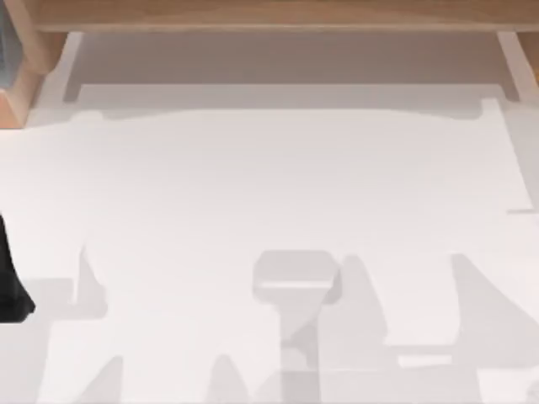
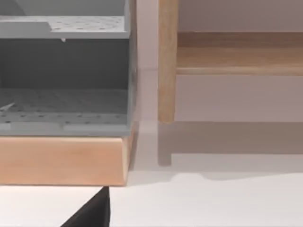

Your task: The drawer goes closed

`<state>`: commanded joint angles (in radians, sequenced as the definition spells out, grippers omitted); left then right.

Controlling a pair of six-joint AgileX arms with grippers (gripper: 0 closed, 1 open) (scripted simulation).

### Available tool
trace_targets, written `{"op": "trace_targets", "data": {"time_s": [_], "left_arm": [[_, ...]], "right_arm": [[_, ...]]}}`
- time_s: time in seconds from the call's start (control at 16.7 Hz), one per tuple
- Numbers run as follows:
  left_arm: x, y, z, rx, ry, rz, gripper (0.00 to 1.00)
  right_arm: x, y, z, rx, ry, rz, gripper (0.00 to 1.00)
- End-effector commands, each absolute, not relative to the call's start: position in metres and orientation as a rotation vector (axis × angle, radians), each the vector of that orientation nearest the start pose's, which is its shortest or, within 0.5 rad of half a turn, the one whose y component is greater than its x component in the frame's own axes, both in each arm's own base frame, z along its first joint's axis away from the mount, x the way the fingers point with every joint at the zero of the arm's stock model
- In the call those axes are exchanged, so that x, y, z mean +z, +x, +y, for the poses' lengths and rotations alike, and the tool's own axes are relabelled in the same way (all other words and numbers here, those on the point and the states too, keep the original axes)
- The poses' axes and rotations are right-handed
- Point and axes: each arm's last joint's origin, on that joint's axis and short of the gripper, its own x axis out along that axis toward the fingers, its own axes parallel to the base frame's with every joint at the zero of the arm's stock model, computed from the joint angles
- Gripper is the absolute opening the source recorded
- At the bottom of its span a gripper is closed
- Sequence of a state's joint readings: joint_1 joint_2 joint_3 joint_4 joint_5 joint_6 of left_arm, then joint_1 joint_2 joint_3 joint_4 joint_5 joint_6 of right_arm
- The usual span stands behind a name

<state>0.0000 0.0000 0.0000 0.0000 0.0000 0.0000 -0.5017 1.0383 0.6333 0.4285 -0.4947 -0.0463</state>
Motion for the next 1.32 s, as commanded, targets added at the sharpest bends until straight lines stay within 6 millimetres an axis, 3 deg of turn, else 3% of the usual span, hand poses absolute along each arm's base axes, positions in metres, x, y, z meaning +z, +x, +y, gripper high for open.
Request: {"op": "trace_targets", "data": {"time_s": [0.3, 0.78, 1.08, 1.32], "left_arm": [[0.16, 0.106, -0.001, 0.0, 0.0, 0.0, 1.0], [0.16, 0.106, -0.001, 0.0, 0.0, 0.0, 1.0], [0.16, 0.106, -0.001, 0.0, 0.0, 0.0, 1.0], [0.16, 0.106, -0.001, 0.0, 0.0, 0.0, 1.0]], "right_arm": [[0.256, 0.226, -0.124, -0.019, -0.349, -0.021, 1.0], [0.164, 0.228, -0.167, -0.039, -0.955, 0.037, 1.0], [0.118, 0.225, -0.177, -0.022, -1.314, 0.038, 1.0], [0.095, 0.225, -0.179, -0.011, -1.514, 0.017, 1.0]]}}
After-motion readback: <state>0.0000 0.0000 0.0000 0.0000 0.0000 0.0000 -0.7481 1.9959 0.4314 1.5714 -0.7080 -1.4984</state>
